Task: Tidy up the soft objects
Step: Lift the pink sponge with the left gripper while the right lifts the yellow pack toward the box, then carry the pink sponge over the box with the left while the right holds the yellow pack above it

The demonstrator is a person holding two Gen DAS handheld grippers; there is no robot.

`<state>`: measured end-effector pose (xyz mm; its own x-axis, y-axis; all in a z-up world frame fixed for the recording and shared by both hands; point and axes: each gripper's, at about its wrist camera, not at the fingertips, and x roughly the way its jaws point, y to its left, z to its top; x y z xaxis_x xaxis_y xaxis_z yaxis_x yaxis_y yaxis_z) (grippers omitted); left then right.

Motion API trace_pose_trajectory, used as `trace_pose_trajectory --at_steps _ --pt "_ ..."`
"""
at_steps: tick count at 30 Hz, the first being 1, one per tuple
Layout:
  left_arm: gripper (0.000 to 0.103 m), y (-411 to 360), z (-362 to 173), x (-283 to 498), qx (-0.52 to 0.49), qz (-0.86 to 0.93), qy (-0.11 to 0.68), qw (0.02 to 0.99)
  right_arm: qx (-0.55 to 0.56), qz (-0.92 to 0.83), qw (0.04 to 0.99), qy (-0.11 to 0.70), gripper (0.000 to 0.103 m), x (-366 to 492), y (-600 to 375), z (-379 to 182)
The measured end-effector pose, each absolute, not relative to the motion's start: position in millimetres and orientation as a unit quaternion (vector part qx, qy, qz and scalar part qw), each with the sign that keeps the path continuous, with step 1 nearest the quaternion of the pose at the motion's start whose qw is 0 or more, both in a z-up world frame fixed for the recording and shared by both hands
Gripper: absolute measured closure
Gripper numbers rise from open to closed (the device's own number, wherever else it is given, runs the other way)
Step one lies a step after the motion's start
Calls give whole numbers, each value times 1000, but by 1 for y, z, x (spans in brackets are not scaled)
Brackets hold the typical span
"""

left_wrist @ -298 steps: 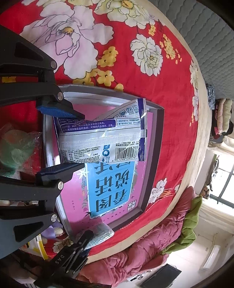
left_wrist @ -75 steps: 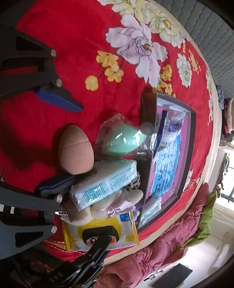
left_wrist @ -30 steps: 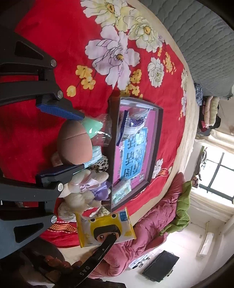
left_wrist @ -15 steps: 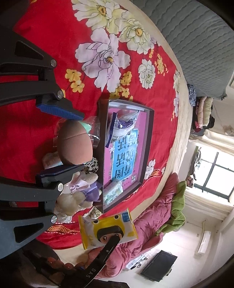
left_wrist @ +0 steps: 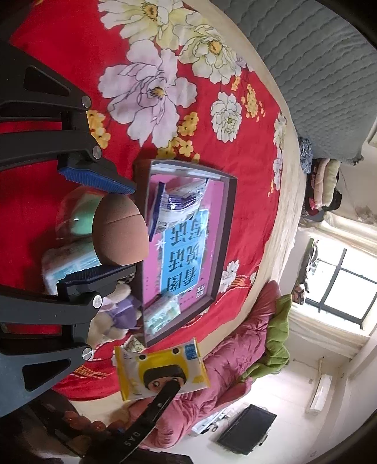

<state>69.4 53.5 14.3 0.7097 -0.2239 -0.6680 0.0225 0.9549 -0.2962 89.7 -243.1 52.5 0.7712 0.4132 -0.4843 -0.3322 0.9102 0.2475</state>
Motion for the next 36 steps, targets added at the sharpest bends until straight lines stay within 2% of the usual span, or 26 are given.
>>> trace_pose_trajectory --at_steps 18,36 --pt "54 41 16 117 -120 -75 358 923 75 194 941 267 91 126 -239 52" --pt "54 23 -5 170 -95 -87 386 913 71 201 936 279 91 163 -220 34"
